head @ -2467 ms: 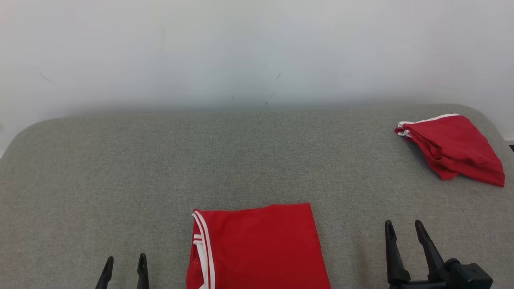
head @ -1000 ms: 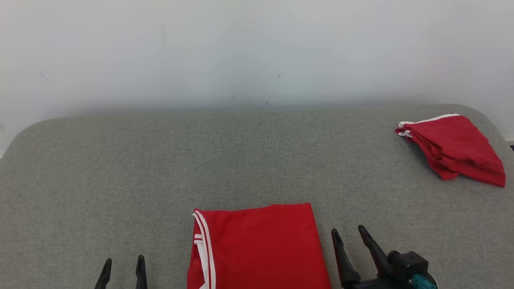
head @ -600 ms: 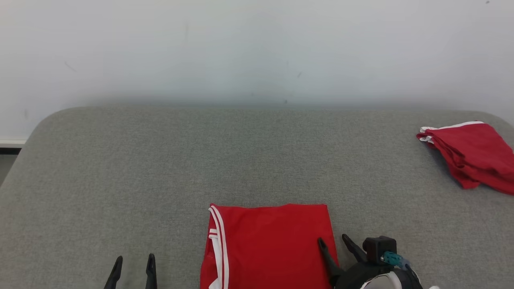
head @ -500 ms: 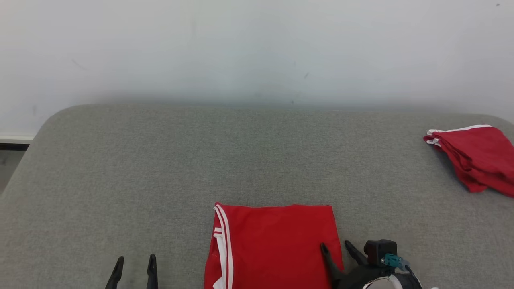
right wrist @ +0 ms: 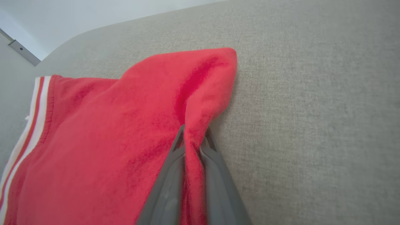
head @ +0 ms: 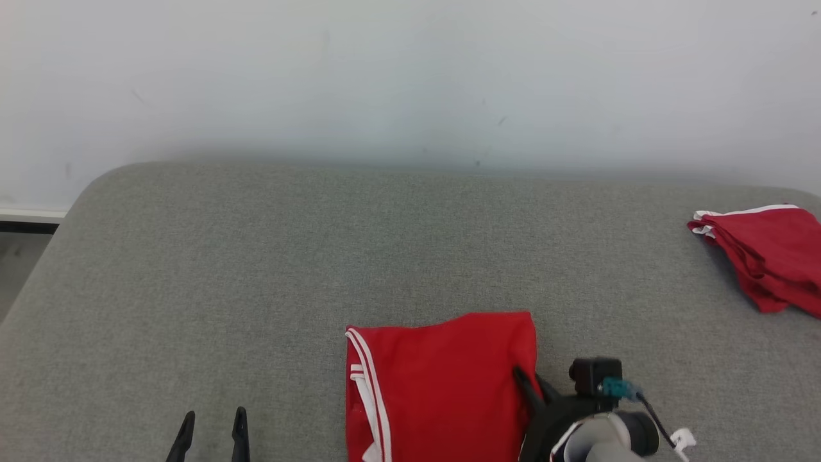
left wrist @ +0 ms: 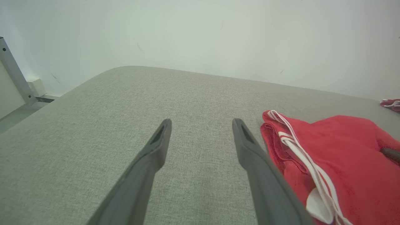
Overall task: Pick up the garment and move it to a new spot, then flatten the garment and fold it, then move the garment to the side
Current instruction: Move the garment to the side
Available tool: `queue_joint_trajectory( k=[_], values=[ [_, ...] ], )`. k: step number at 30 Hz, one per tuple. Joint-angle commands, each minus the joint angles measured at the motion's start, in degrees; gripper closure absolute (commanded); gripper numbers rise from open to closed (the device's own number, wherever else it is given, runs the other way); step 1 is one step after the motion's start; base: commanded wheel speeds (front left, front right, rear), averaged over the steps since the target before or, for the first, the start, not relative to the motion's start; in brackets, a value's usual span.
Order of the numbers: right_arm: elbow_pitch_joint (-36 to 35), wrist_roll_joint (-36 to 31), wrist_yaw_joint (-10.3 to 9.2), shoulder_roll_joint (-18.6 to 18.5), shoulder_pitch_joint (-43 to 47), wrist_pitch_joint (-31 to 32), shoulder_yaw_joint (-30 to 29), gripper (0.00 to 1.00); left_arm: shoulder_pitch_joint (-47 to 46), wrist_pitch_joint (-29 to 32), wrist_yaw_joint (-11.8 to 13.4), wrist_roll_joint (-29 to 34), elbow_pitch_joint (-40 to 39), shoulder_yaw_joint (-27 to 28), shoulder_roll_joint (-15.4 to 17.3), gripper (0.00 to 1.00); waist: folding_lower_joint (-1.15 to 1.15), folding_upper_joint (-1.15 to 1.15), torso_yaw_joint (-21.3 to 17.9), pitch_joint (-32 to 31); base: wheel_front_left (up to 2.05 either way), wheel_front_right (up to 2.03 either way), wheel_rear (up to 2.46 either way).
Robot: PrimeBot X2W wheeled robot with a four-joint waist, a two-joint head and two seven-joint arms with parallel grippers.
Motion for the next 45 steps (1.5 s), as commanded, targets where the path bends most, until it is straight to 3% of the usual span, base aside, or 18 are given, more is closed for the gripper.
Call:
queue_joint_trajectory(
  k=[1, 12, 22, 29, 39, 45],
  values=[
    [0.15, -0.49, -0.11, -0.78, -2.28, -0.54, -0.78, 1.00, -0.08, -0.08, 0.25, -0.21, -0.17, 0.20, -0.07, 0.00, 0.00, 0.00, -0.53, 0.23, 0.00, 0.00, 0.00],
    [-0.47, -3.19, -0.11, -9.65, -15.61, 2.13, 1.52, 1.00, -1.85, -0.08, 0.66, -1.41, -1.11, -0.21, -0.07, 0.00, 0.00, 0.00, -3.54, 3.97, 0.00, 0.00, 0.00],
    [-5.23, -2.77, -0.11, -21.32, -27.37, 11.26, 7.16, 1.00, -6.22, -0.08, 2.02, -2.72, -5.65, 1.84, -0.10, 0.00, 0.00, 0.00, -6.61, 12.64, 0.00, 0.00, 0.00],
    [-8.21, -2.27, -0.11, -29.71, -33.00, 14.27, 9.39, 1.00, -9.57, -0.08, 2.45, -1.59, -9.36, 1.74, -0.04, 0.00, 0.00, 0.00, -7.45, 17.63, 0.00, 0.00, 0.00],
    [-9.95, -2.52, -0.11, -38.26, -38.68, 18.01, 11.02, 1.00, -12.38, -0.08, 0.98, 1.05, -10.99, 1.09, -0.02, 0.00, 0.00, 0.00, -8.71, 21.96, 0.00, 0.00, 0.00],
    [-9.59, -2.00, -0.11, -41.44, -42.68, 20.09, 11.54, 1.00, -13.80, -0.08, 0.27, 2.35, -11.71, 1.73, -0.04, 0.00, 0.00, 0.00, -9.20, 24.63, 0.00, 0.00, 0.00]
  ],
)
